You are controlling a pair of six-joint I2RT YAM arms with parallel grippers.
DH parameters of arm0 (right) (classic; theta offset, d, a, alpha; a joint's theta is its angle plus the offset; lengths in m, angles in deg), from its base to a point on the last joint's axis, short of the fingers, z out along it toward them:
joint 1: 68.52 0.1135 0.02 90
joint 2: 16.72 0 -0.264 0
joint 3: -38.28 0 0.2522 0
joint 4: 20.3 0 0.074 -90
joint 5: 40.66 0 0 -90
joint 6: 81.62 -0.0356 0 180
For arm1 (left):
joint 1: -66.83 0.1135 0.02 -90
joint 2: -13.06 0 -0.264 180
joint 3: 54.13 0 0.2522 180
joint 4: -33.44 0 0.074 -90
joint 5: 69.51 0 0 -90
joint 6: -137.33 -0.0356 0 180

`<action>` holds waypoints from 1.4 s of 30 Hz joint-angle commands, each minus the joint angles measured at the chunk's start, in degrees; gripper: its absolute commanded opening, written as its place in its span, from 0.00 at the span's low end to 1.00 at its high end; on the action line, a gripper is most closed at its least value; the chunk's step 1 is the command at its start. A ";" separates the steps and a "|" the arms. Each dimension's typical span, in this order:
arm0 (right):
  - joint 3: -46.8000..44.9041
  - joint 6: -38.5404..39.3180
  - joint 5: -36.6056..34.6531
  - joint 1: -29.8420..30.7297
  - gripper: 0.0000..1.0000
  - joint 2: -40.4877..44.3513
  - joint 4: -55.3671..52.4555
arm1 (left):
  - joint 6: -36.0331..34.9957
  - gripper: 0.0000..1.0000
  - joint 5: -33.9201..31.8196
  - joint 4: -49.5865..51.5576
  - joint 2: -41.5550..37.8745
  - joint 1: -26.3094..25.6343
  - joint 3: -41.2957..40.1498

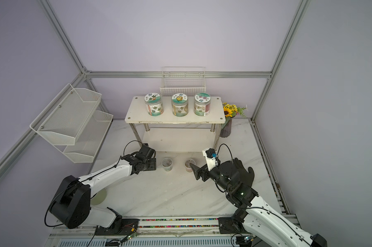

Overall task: Place the seed container on the shelf
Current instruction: Pick up the seed jar at the center of the board.

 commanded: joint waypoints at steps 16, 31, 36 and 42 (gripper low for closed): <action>3.15 -1.21 0.45 0.23 0.90 -0.02 -0.68 | -4.50 0.57 1.41 1.19 -4.39 -1.95 5.19; 3.78 -1.29 -0.19 0.23 0.90 1.97 -3.31 | -5.53 0.56 -0.81 -1.77 4.42 -2.56 12.41; 3.80 -1.21 -0.39 0.17 0.90 2.41 -3.84 | -6.08 0.56 -2.32 -0.87 6.49 -2.56 14.96; 3.78 -1.08 -0.37 0.22 0.90 2.26 -3.70 | -6.86 0.56 -4.54 0.35 7.71 -2.56 17.41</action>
